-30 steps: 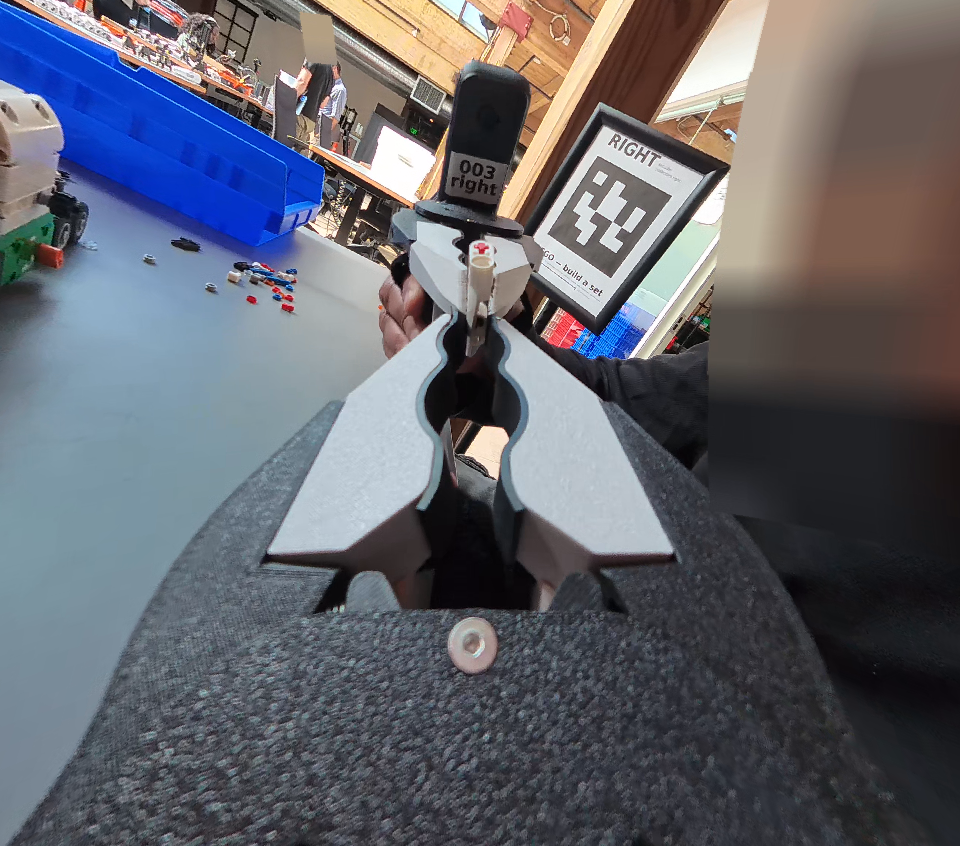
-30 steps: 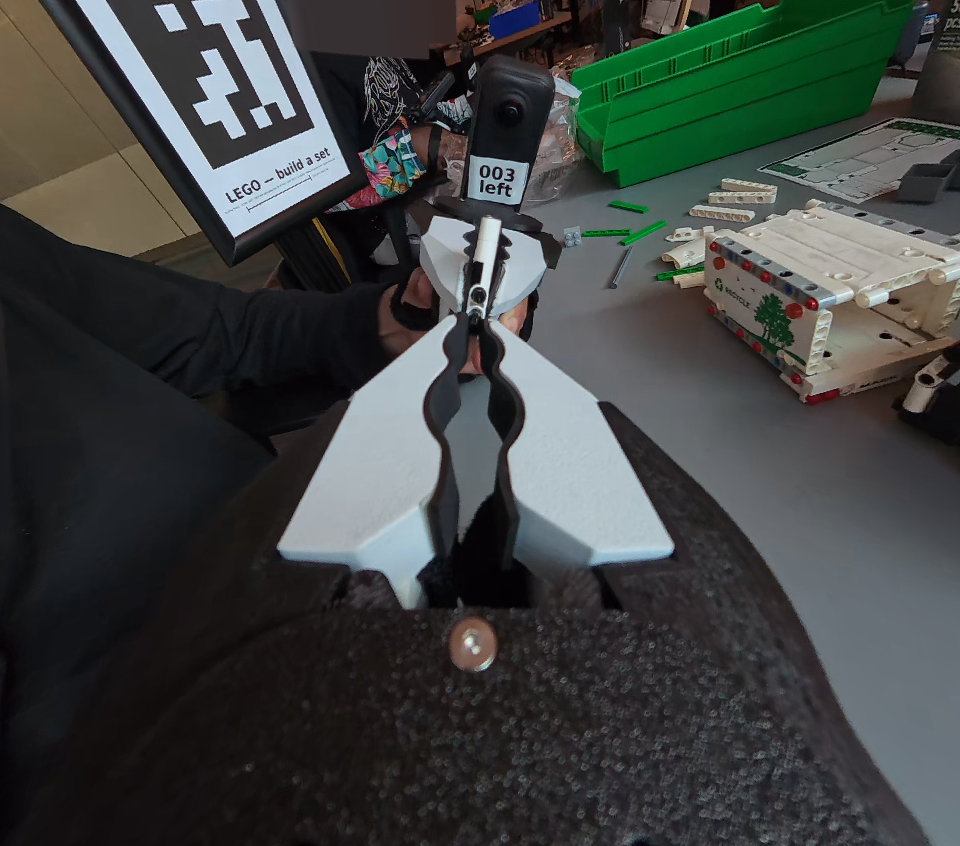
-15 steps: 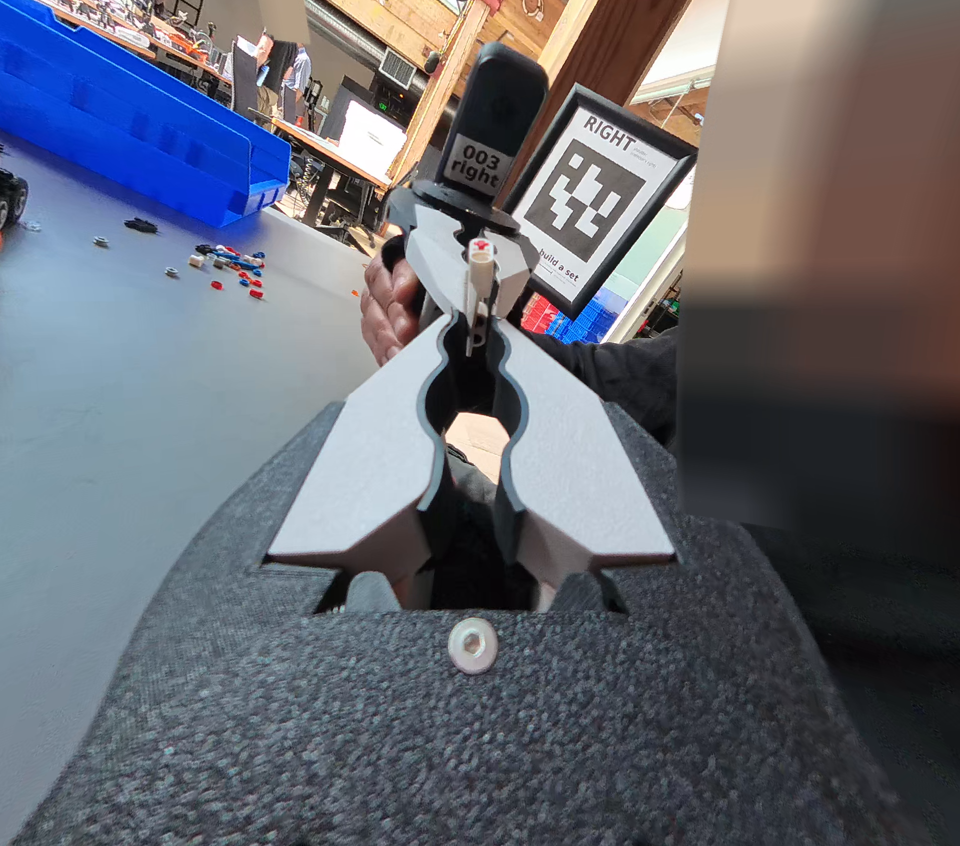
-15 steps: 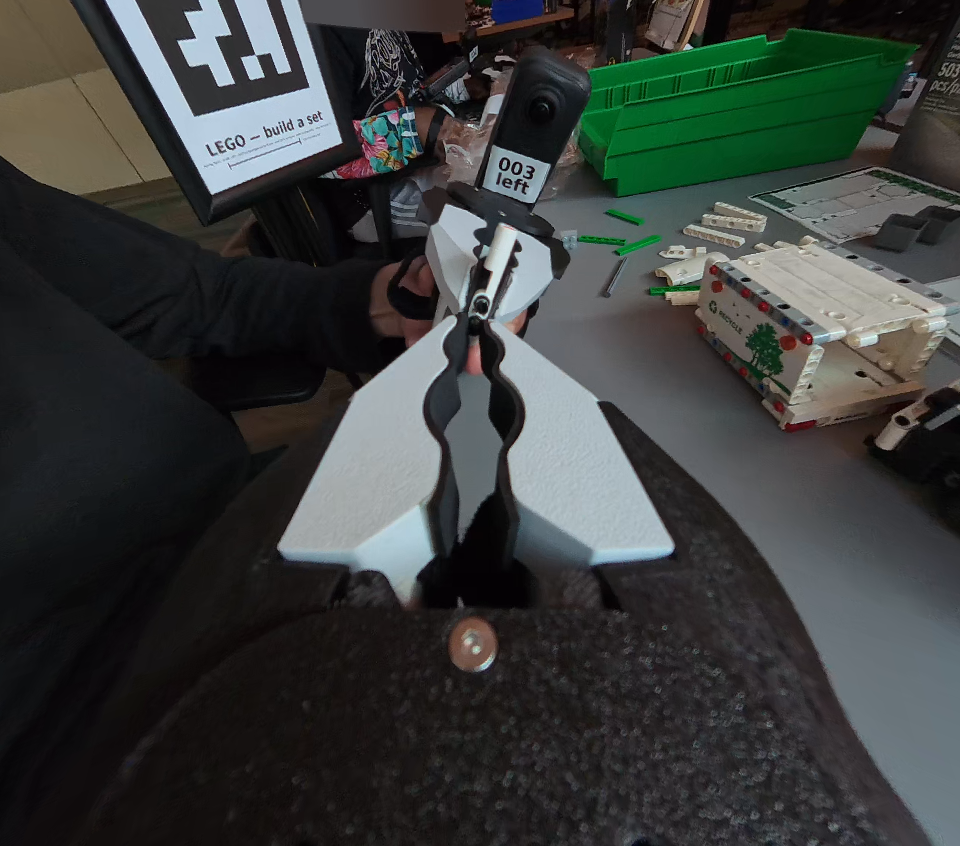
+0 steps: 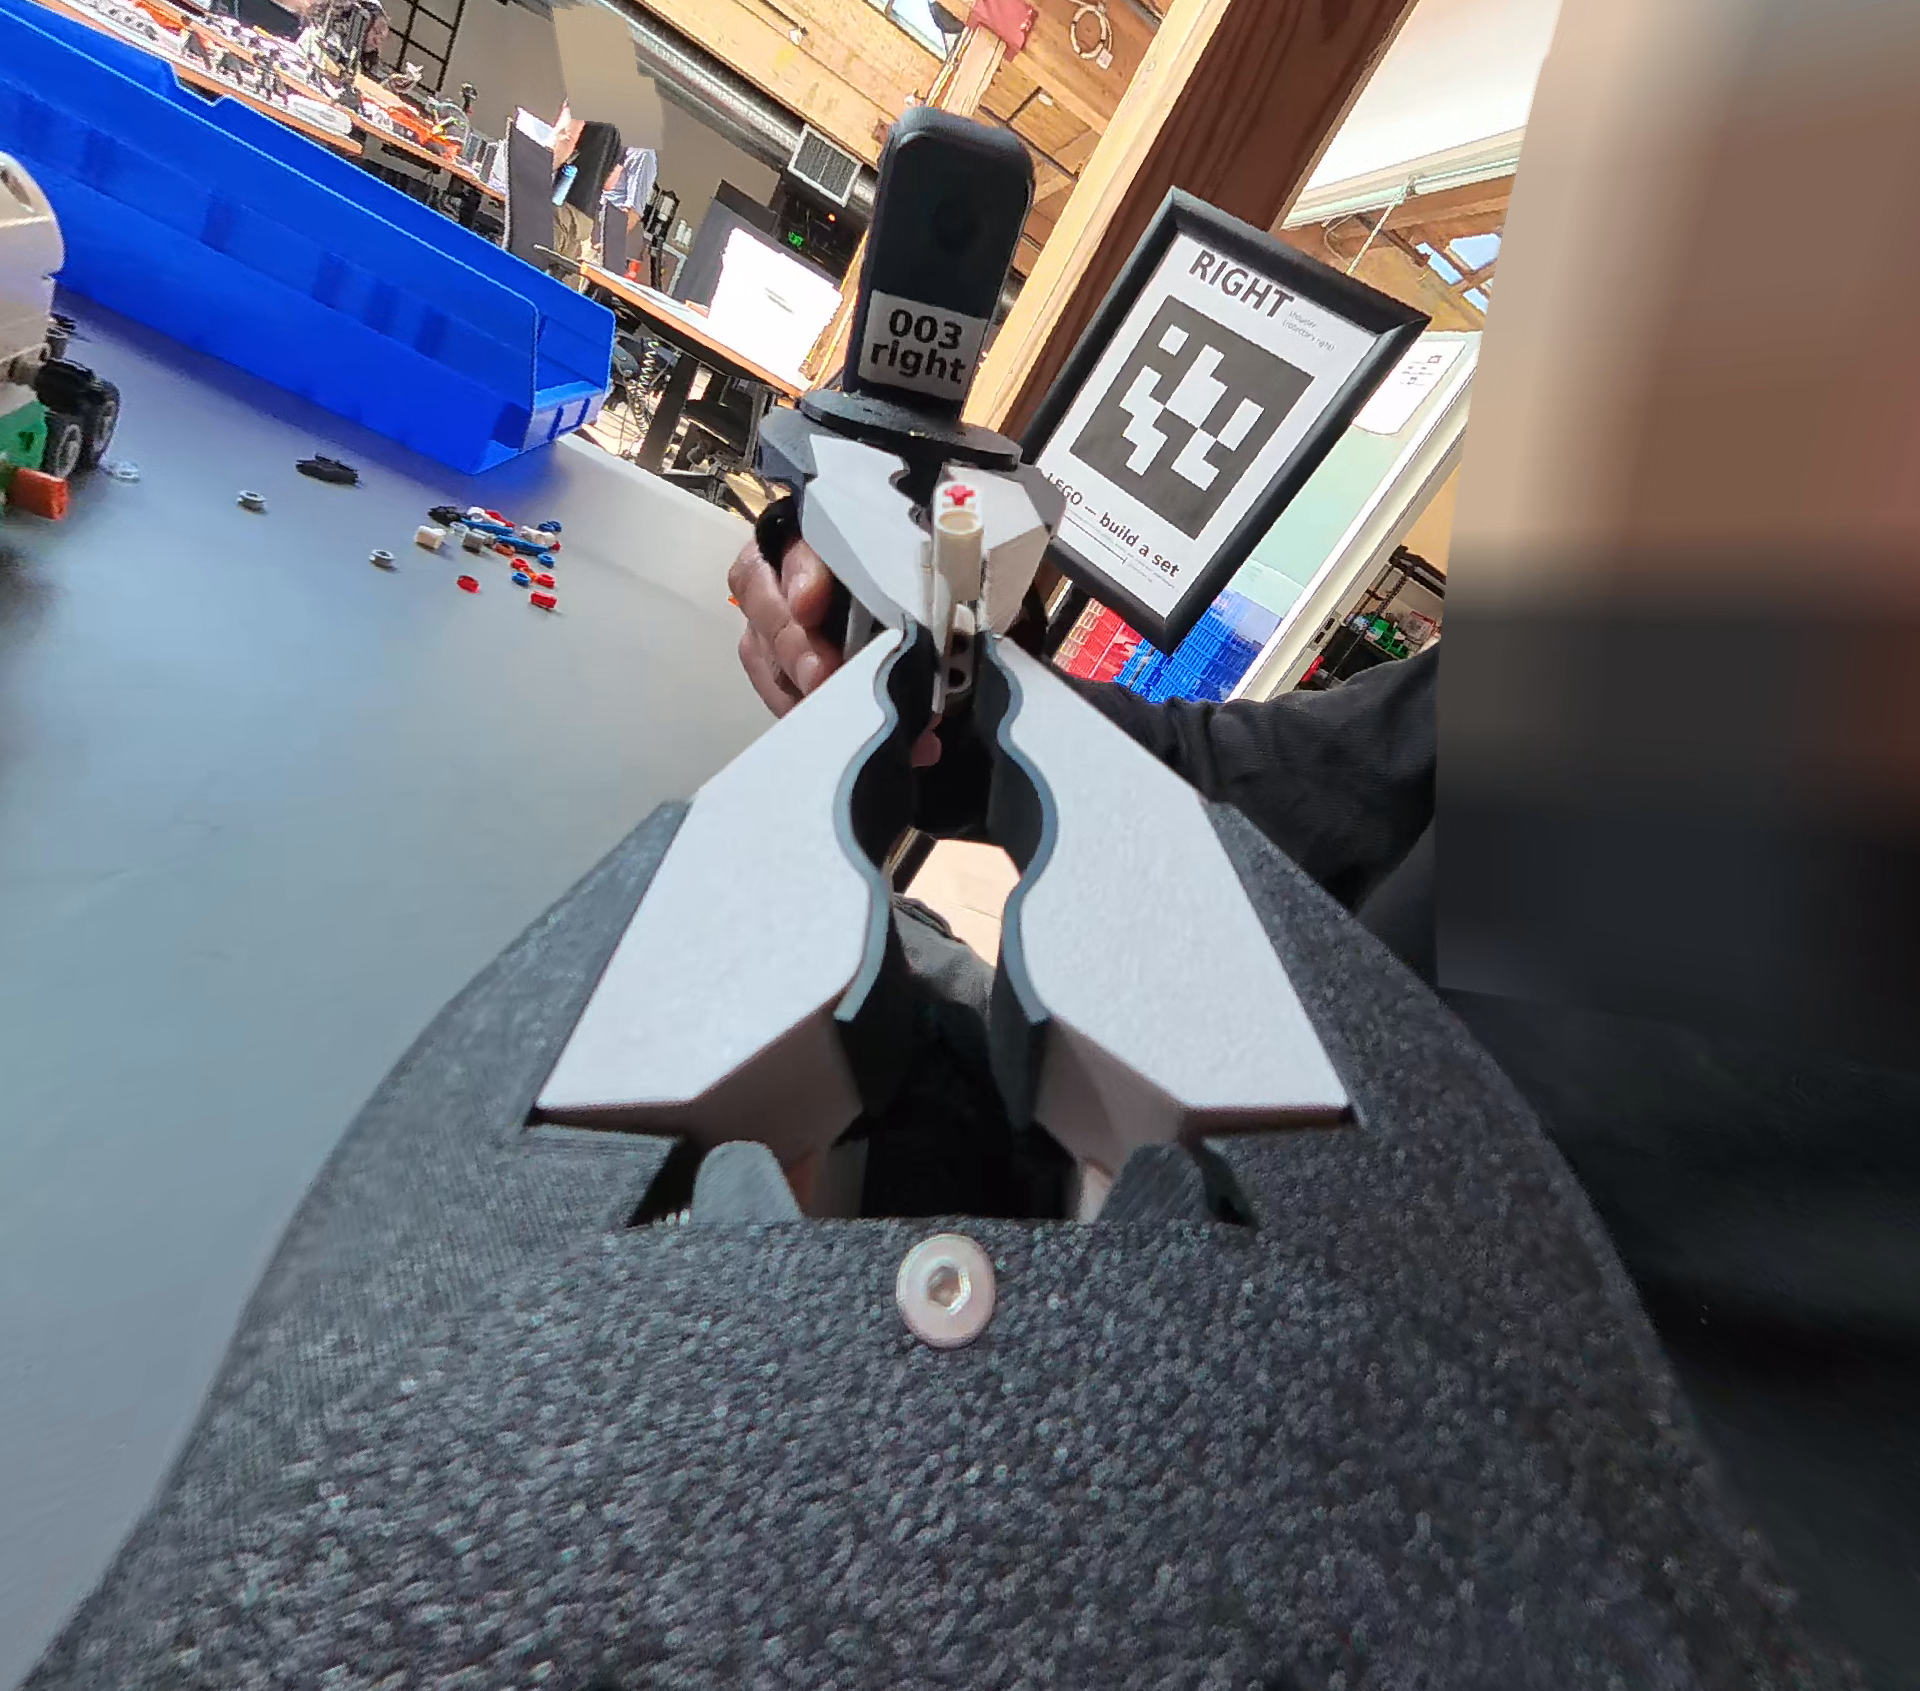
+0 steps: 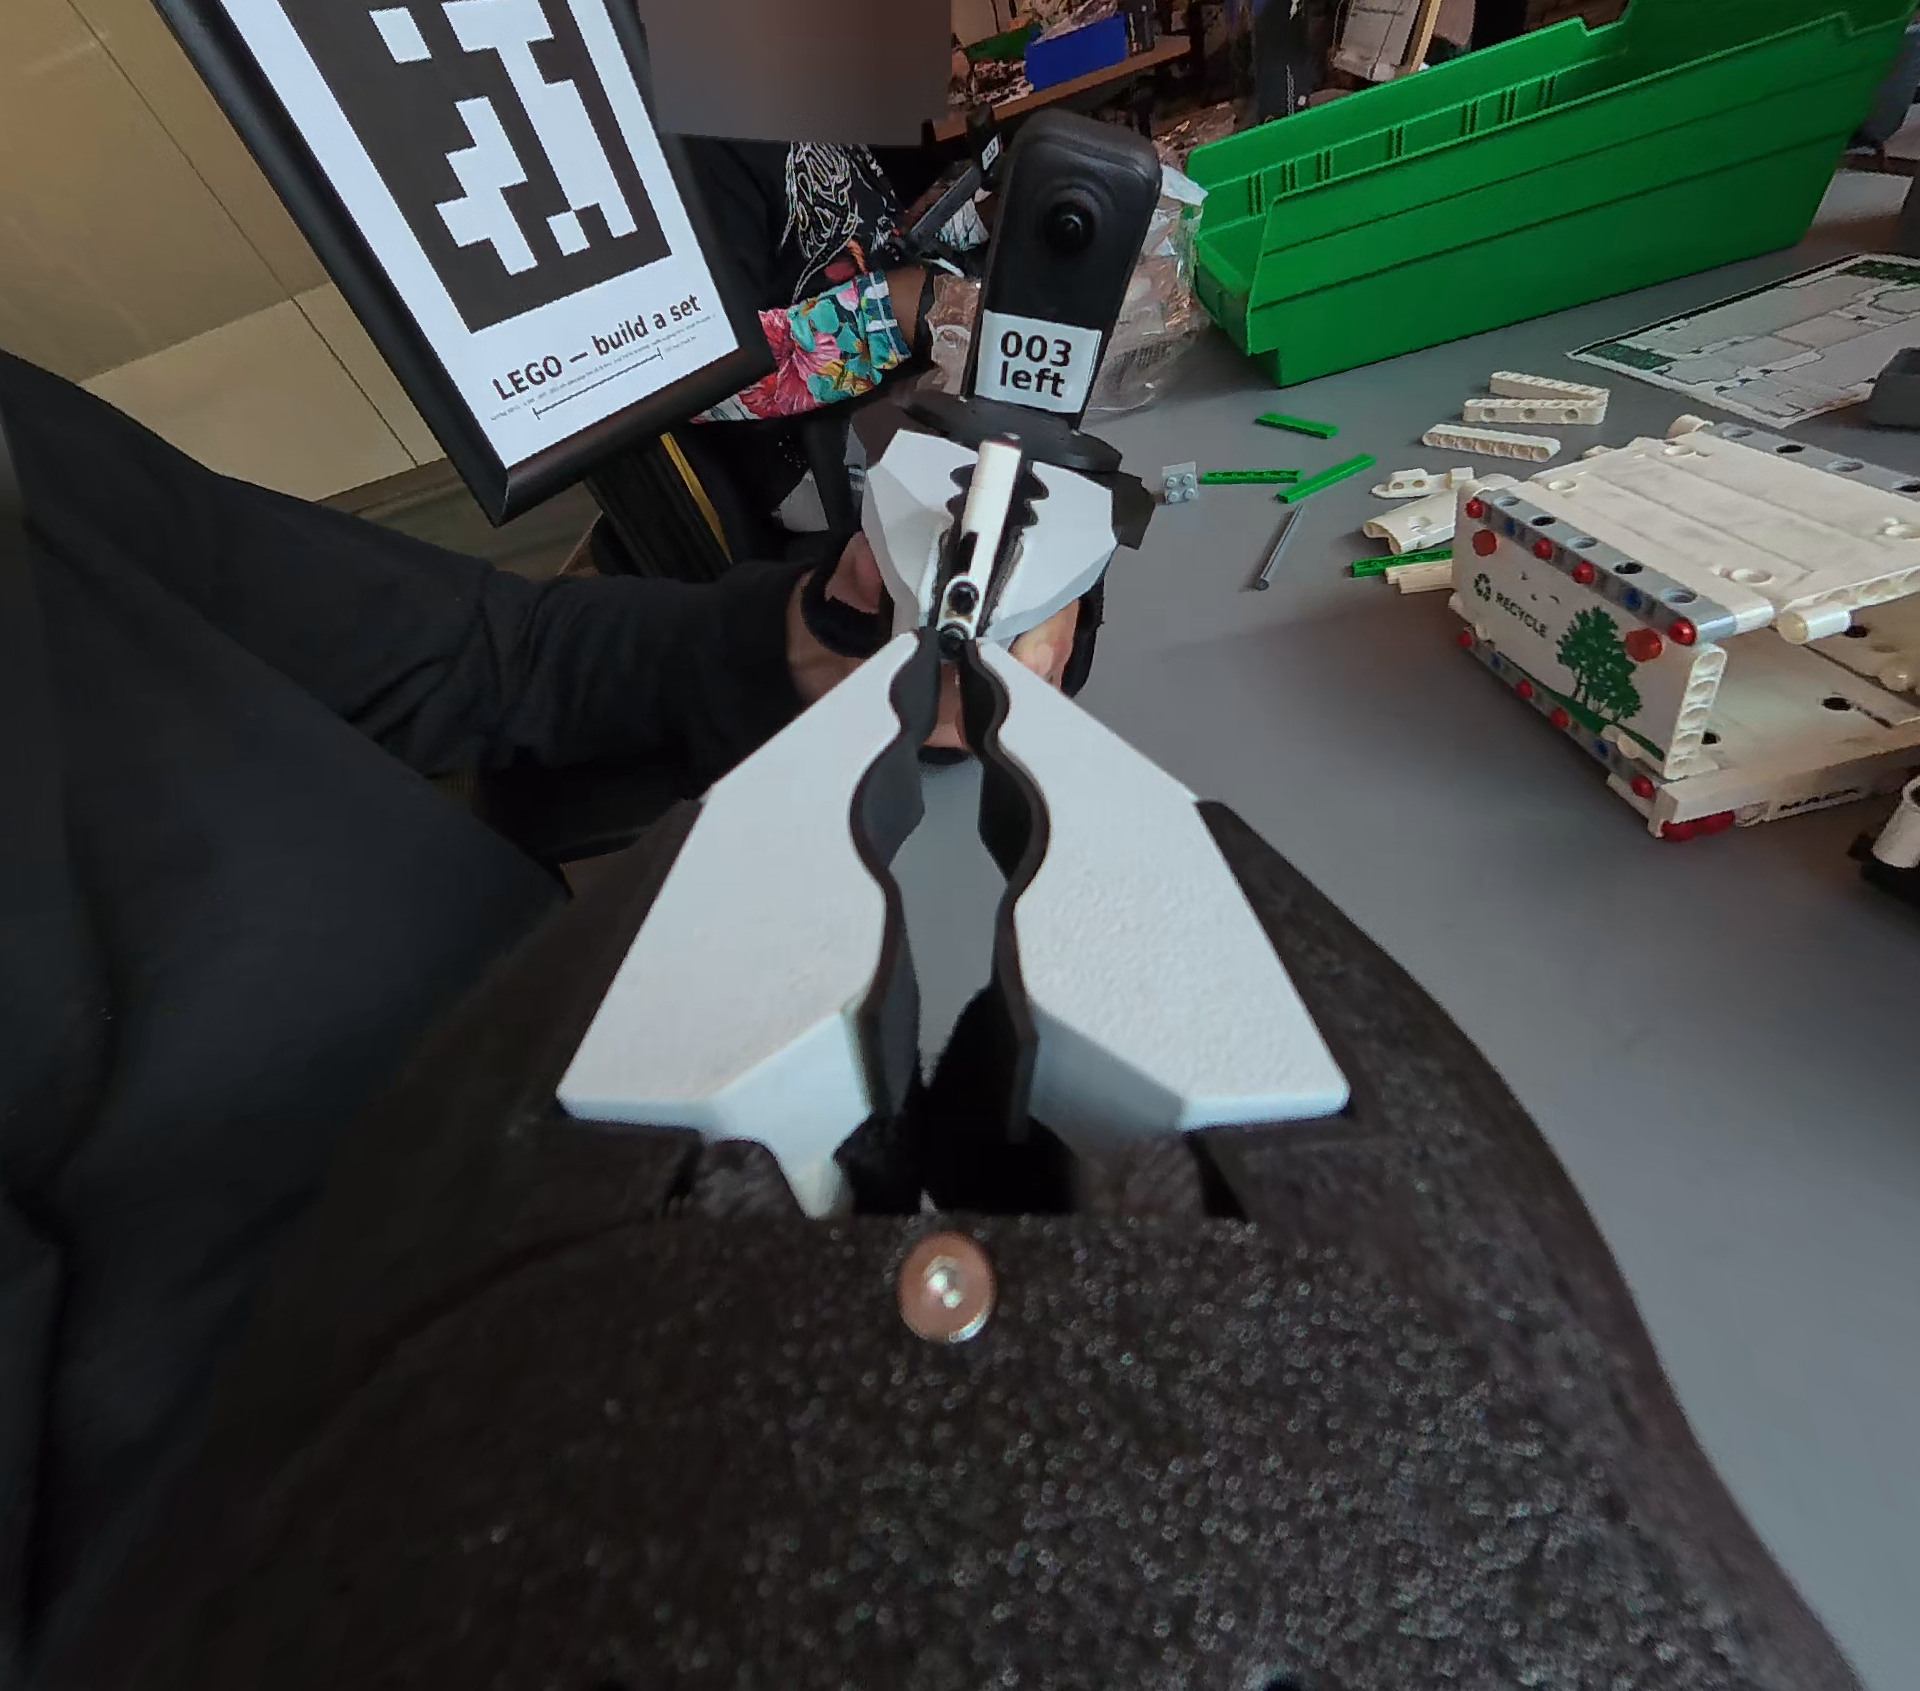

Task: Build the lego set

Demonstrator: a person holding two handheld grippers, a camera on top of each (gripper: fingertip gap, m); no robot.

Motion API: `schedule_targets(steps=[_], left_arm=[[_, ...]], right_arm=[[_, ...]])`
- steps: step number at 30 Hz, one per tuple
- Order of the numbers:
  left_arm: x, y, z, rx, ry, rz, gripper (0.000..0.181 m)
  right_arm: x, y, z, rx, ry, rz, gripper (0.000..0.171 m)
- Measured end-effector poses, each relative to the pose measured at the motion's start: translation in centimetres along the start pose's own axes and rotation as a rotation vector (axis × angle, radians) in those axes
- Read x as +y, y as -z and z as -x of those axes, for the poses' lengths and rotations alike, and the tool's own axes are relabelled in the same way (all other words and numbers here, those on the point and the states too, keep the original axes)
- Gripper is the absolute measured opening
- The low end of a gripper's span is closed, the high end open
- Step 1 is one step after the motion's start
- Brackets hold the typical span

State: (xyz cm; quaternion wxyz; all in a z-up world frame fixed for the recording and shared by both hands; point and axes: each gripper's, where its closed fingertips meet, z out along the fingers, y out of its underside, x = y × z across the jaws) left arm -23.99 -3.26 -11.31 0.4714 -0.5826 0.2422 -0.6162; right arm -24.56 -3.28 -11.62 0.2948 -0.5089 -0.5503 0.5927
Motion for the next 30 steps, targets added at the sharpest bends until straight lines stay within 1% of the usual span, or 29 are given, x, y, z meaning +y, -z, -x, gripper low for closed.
schedule_targets(steps=[3,7,11,13,16,19,25,27,29,30], left_arm=[[0.1,-0.1,0.0,0.002,-0.002,0.004,0.005],[0.0,-0.1,0.1,-0.013,-0.009,-0.004,0.004],[-0.5,0.0,0.2,-0.013,-0.008,-0.040,0.004],[-1.2,0.3,0.5,-0.048,-0.029,-0.094,0.004],[-3.6,2.0,1.5,-0.094,0.002,-0.274,0.004],[-5.1,3.3,2.3,-0.073,0.088,-0.387,0.004],[-5.8,1.8,3.8,-0.024,0.198,-0.412,0.004],[-5.6,0.8,4.2,-0.004,0.232,-0.392,0.004],[-5.5,0.0,4.6,-0.013,0.227,-0.379,0.004],[-5.6,-0.2,4.7,-0.016,0.220,-0.382,0.004]], right_arm=[[0.2,-0.1,0.0,0.013,0.009,0.031,0.002],[0.0,-0.1,-0.2,0.039,0.027,0.022,0.002],[-0.4,-0.1,-0.3,0.010,-0.035,-0.015,0.002],[-0.9,-0.2,-0.5,0.012,-0.058,-0.059,0.006],[-0.8,-0.3,-1.1,0.010,-0.132,-0.091,0.022],[-1.1,-0.5,-2.2,0.044,-0.164,-0.159,0.020],[-2.5,-0.8,-4.9,0.063,-0.199,-0.235,0.020],[-2.9,-0.4,-5.4,0.039,-0.211,-0.273,0.018],[-2.9,0.0,-5.6,0.012,-0.218,-0.278,0.015],[-2.8,0.2,-5.7,0.010,-0.218,-0.274,0.009]])
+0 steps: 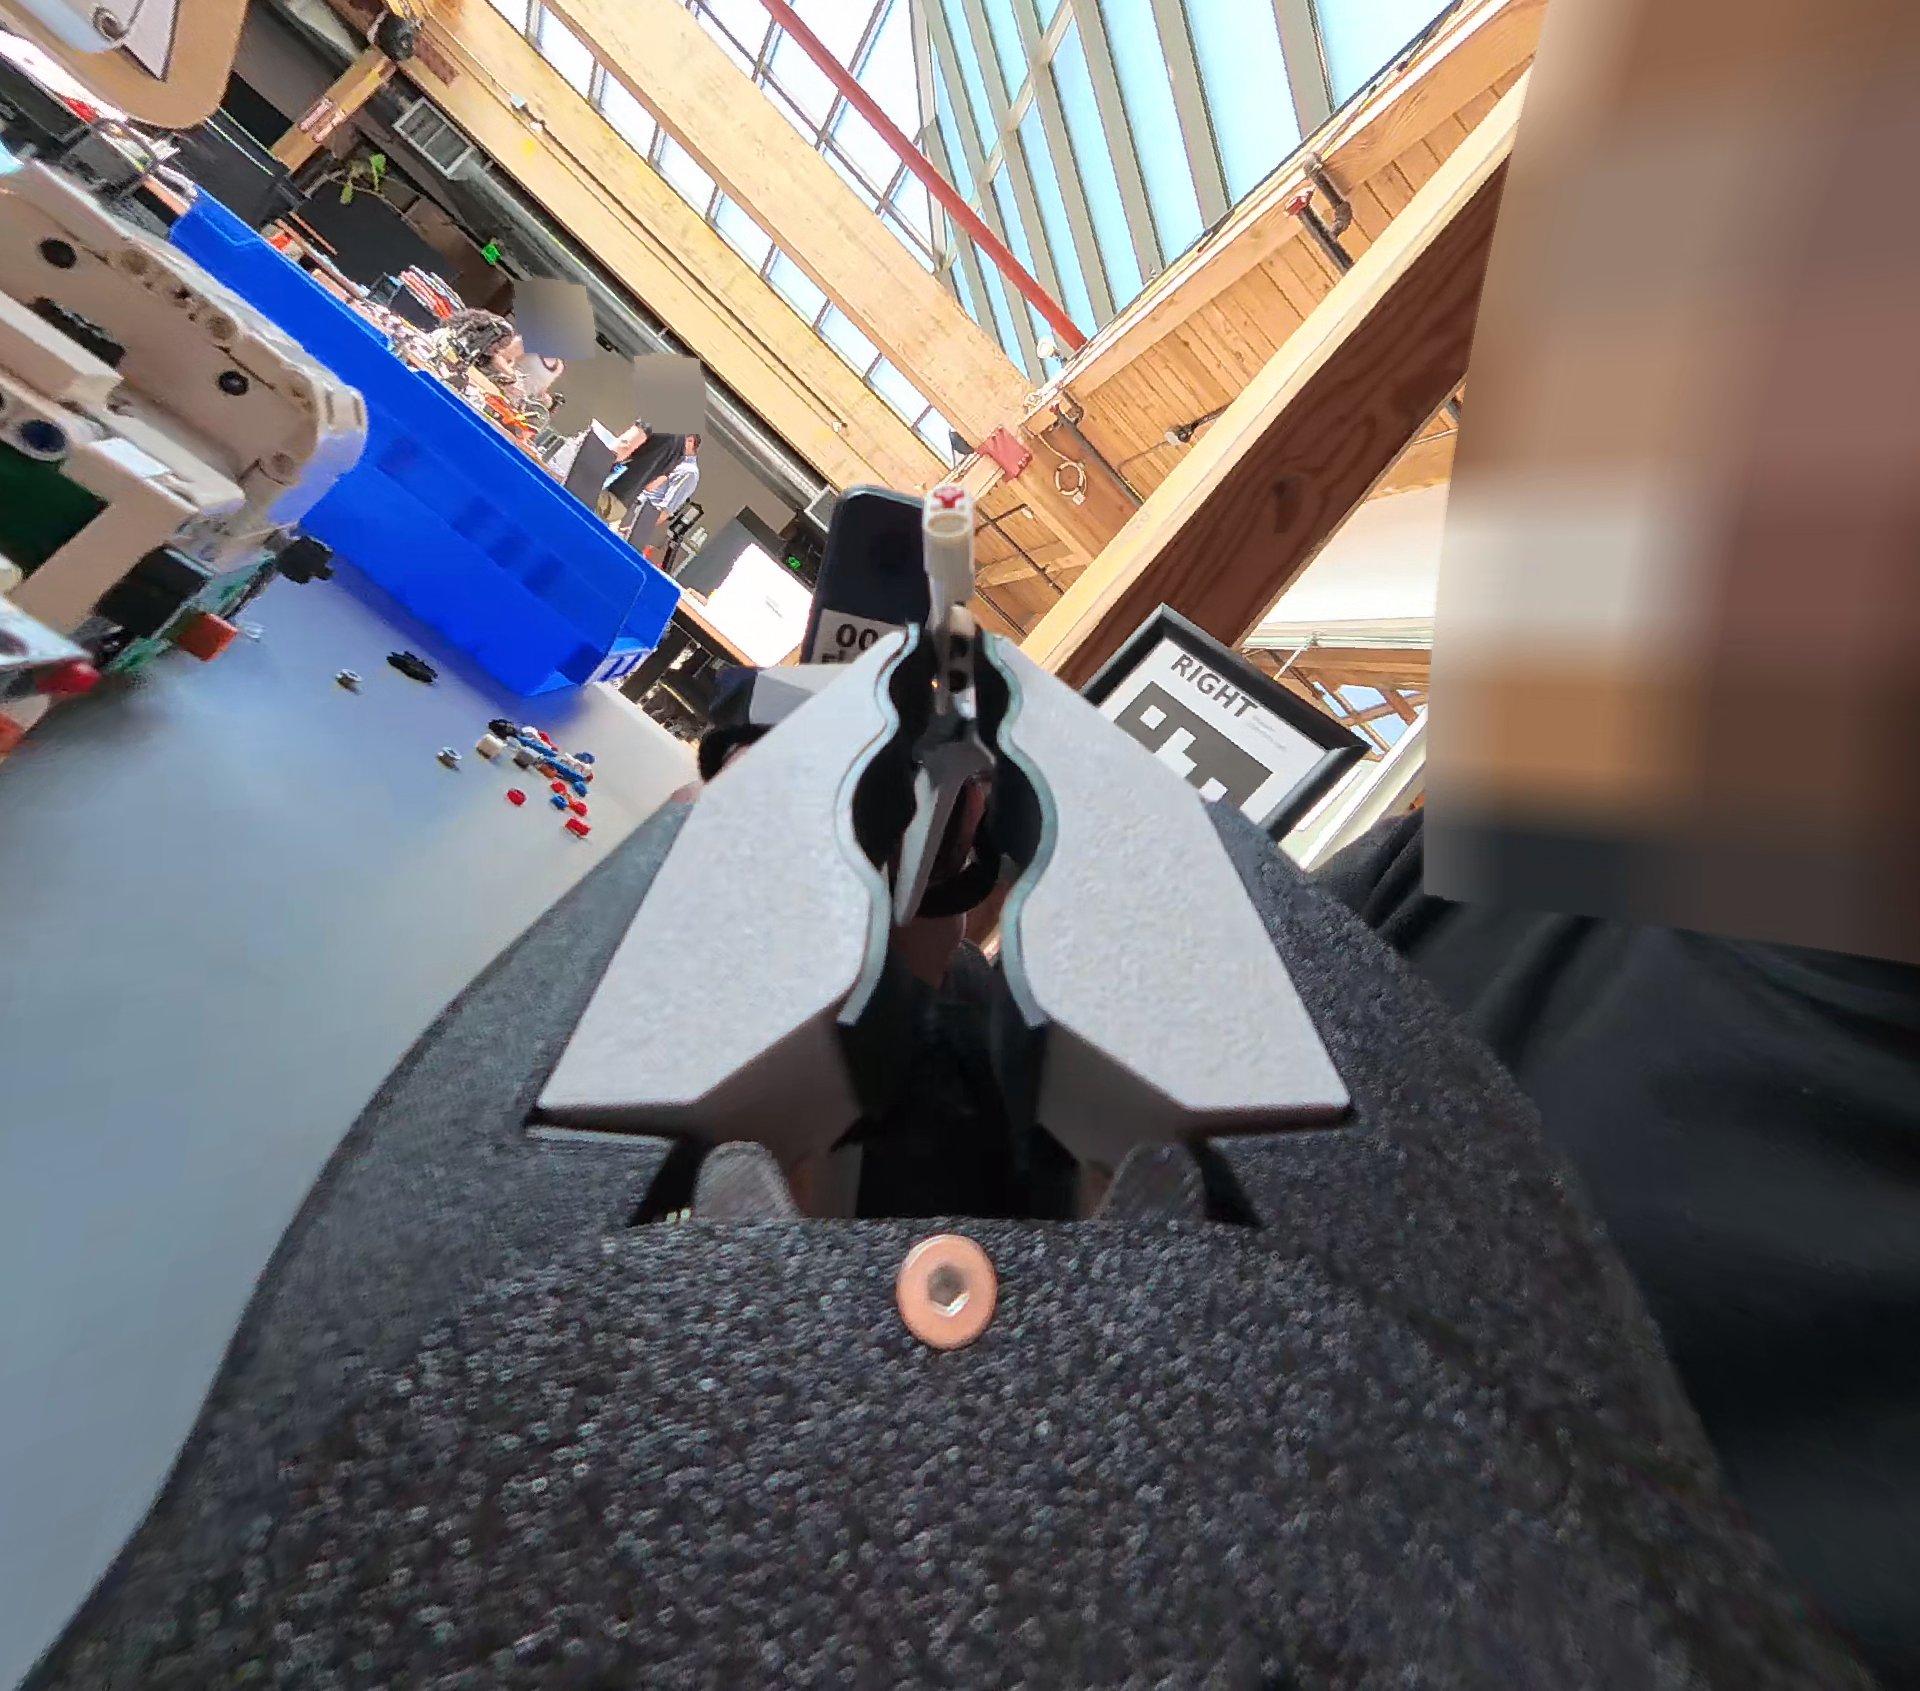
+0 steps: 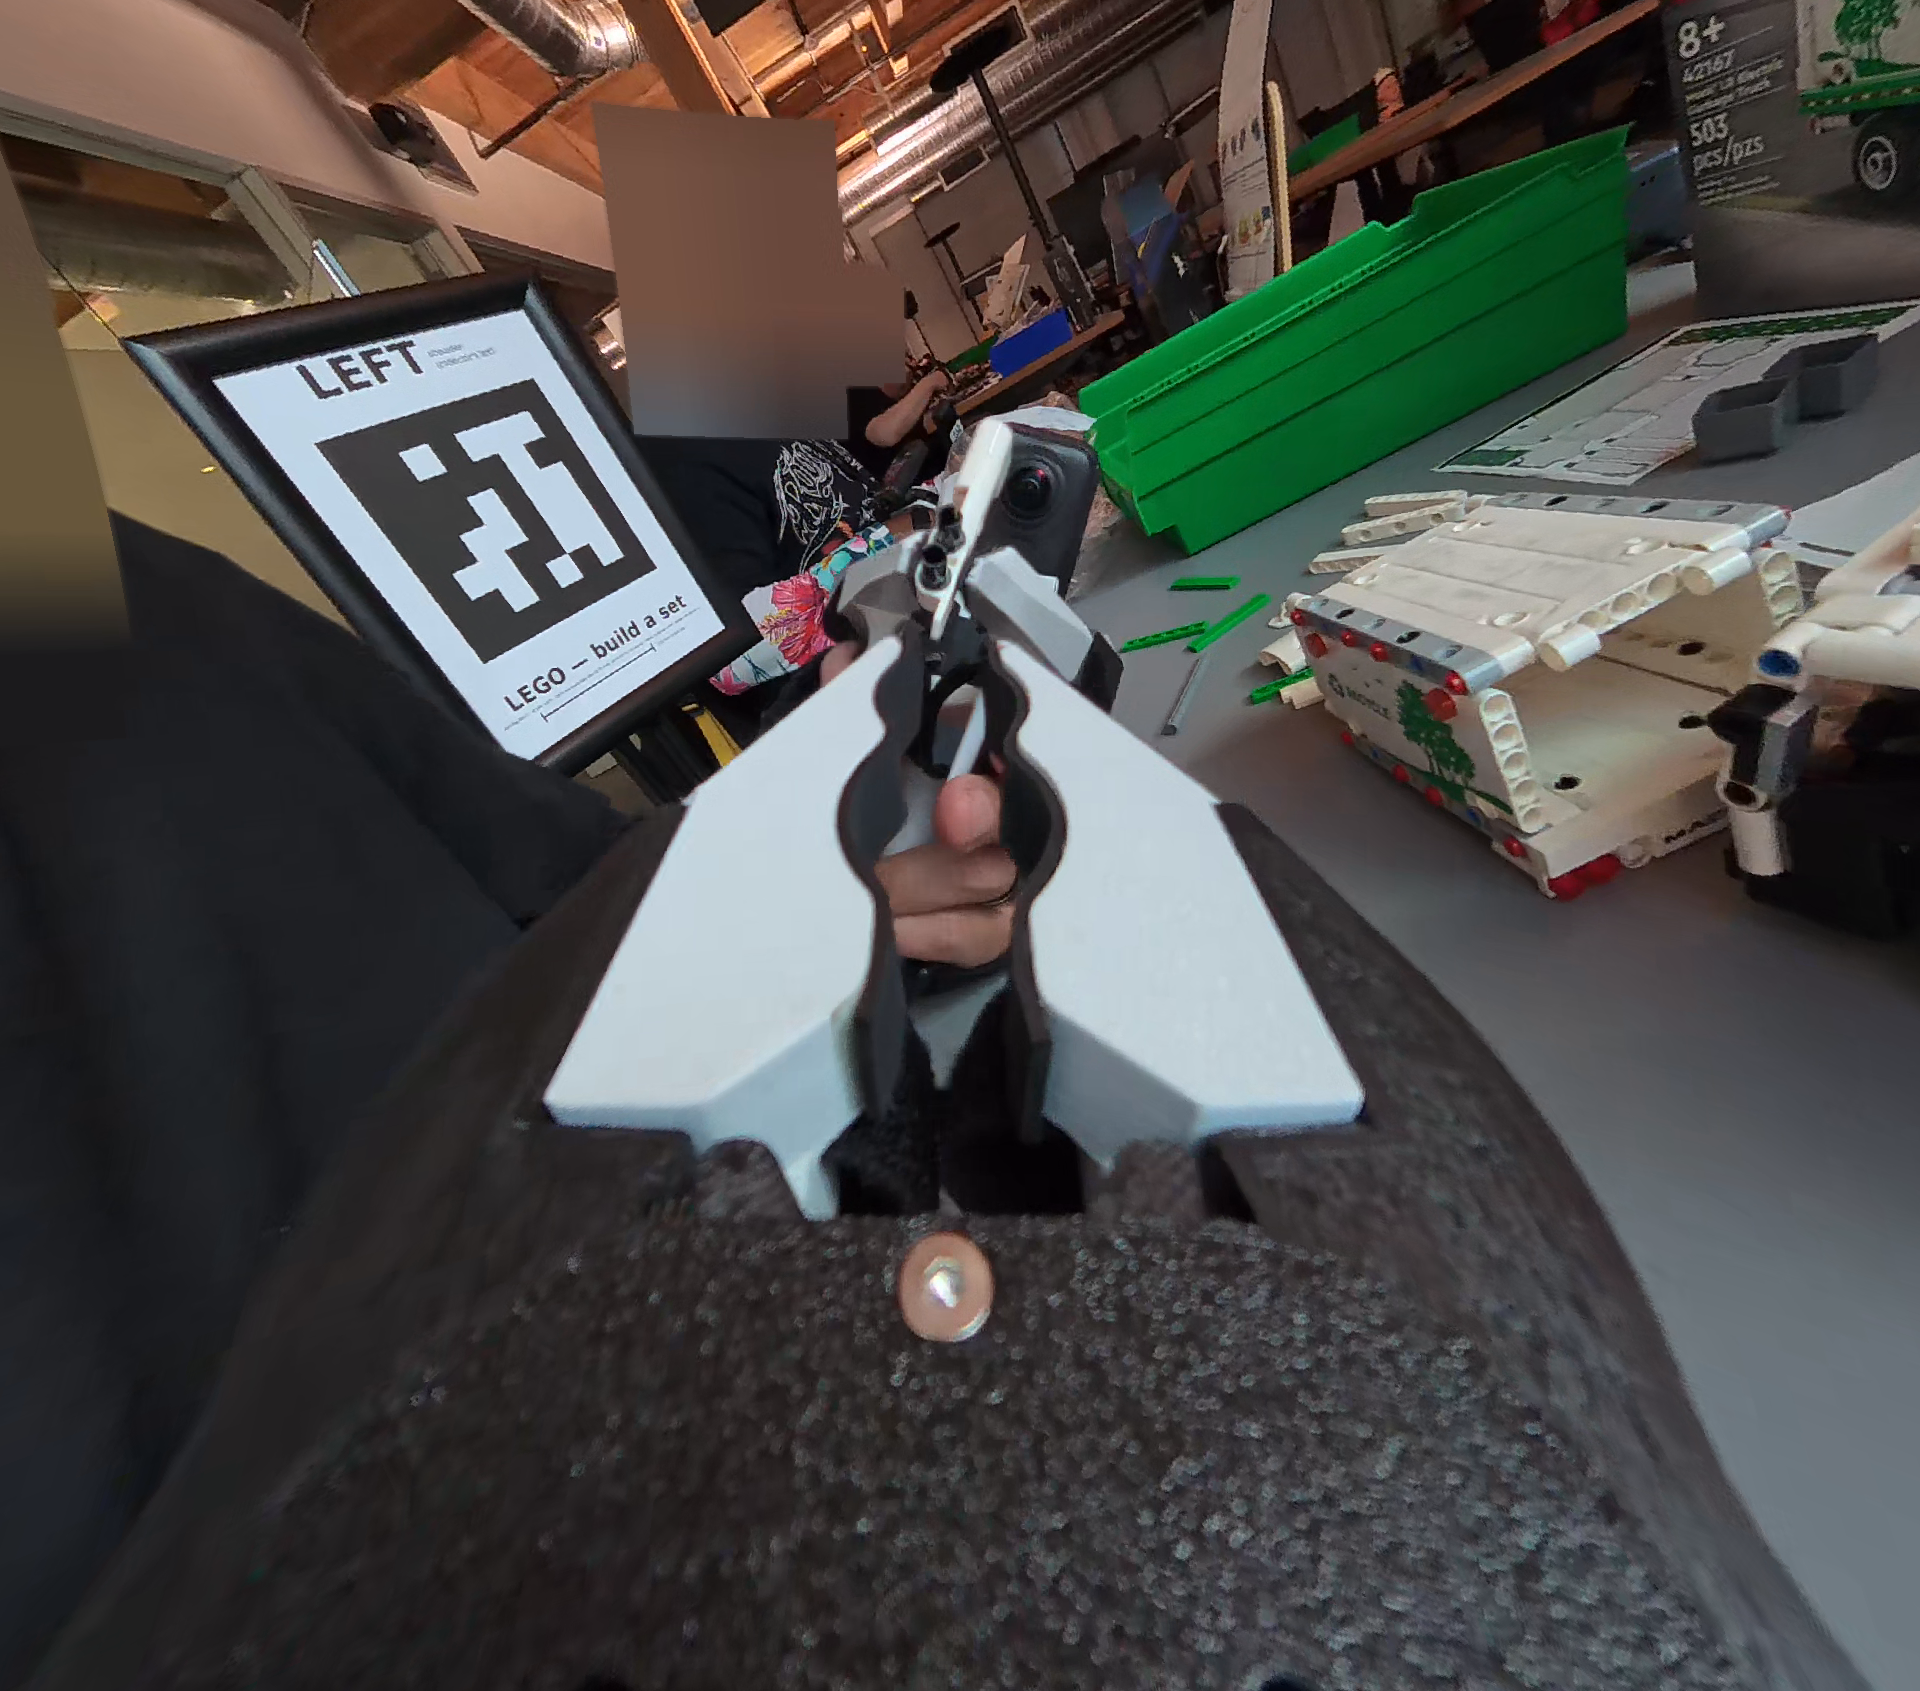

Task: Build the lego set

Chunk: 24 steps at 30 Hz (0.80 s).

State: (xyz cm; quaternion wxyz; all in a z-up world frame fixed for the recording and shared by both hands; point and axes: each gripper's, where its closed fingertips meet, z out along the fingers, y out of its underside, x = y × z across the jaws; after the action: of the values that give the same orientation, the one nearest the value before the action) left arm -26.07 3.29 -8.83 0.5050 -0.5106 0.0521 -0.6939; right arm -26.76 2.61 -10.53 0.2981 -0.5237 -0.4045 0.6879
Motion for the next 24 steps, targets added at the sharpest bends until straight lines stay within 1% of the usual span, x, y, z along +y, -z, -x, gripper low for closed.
schedule_targets(steps=[2,9,11,13,16,19,22,24], left_arm=[[0.2,-0.4,0.4,-0.010,0.006,0.008,0.004],[1.4,-0.6,0.5,-0.052,-0.031,0.091,0.004],[1.4,-0.5,0.2,-0.050,-0.030,0.075,0.003],[1.9,-0.7,0.0,-0.063,-0.053,0.084,0.003],[2.9,-1.0,-0.5,-0.073,-0.088,0.115,0.004],[2.9,-1.0,-0.7,-0.086,-0.101,0.094,0.004],[2.6,-0.8,-0.7,-0.123,-0.166,0.088,0.004],[2.9,-0.9,-0.8,-0.116,-0.185,0.105,0.004]], right_arm=[[-0.2,0.5,-0.1,0.006,0.036,-0.004,0.000],[-0.4,2.1,0.0,0.015,0.085,0.080,0.000],[-0.5,2.4,0.3,0.004,0.074,0.091,0.009],[-0.7,2.6,0.4,0.012,0.087,0.080,0.006],[-0.6,2.4,1.3,-0.014,0.106,0.108,0.005],[-0.4,2.3,1.5,-0.032,0.104,0.148,0.007],[0.1,2.4,1.8,-0.058,0.061,0.156,0.009],[0.3,2.3,1.7,-0.055,0.056,0.145,0.004]])
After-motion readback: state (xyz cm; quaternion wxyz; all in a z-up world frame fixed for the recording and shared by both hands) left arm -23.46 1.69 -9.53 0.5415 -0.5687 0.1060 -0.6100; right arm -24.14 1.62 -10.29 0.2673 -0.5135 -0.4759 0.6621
